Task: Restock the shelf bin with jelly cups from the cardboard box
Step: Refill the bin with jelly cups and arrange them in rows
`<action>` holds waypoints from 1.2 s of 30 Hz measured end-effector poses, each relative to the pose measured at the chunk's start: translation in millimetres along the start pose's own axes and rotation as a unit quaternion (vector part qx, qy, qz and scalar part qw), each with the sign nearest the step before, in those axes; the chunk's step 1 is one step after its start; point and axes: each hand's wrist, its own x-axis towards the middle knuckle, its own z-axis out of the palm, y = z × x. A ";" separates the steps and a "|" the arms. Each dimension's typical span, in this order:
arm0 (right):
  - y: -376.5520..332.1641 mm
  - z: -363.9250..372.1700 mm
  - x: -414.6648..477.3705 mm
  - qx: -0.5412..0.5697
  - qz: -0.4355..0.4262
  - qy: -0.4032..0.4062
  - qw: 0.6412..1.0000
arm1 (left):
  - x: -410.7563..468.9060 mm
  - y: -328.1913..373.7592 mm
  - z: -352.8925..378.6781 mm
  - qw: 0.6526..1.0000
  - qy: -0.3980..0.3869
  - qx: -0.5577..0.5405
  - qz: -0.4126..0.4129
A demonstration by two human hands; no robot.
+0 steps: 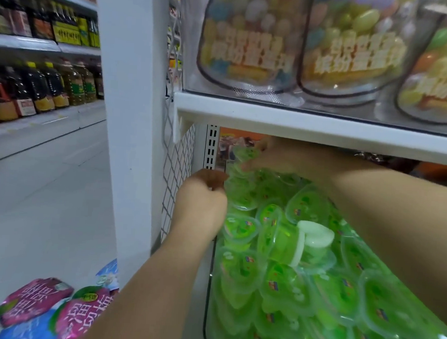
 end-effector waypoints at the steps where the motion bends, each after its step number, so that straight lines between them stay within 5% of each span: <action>1: -1.1 0.5 0.5 0.011 -0.008 -0.019 1.000 | -0.4 0.2 -0.3 1.000 0.001 -0.002 -0.001; 18: 2.4 2.2 8.4 0.013 0.020 -0.004 1.000 | -1.9 0.3 -0.4 1.000 0.000 -0.006 -0.013; 36: 43.6 -31.4 -83.1 0.051 -0.085 0.034 0.994 | -6.8 11.1 -3.3 0.999 0.024 0.016 0.016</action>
